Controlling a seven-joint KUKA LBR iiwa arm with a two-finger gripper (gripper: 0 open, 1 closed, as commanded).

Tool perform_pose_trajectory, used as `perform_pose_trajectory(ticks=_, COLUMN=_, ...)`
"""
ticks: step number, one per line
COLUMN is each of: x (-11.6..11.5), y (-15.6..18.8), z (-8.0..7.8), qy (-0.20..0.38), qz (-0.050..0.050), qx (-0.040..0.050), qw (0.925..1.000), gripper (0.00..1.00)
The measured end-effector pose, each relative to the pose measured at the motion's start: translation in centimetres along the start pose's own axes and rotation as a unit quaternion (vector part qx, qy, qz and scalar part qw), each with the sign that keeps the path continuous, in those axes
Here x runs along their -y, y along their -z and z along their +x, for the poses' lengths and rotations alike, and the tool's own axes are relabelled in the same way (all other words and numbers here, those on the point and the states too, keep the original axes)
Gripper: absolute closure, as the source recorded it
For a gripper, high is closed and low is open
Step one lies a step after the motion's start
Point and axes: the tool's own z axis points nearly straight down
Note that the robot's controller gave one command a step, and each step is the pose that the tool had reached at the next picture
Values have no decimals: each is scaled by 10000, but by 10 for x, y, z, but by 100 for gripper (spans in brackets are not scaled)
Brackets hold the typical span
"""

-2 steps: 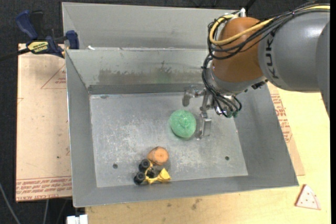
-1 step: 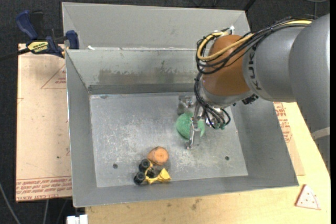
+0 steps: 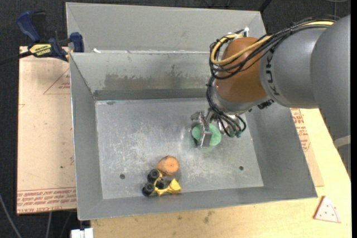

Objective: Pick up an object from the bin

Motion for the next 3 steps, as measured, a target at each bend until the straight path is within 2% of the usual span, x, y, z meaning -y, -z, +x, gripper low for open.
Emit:
perform_pose_trajectory(ticks=2, x=0, y=4, z=1, qy=2, qz=-2, qx=-20, qw=10000, gripper=100)
perform_pose_trajectory(ticks=3, x=0, y=22, z=2, qy=2, qz=-4, qx=-34, qw=10000, gripper=100)
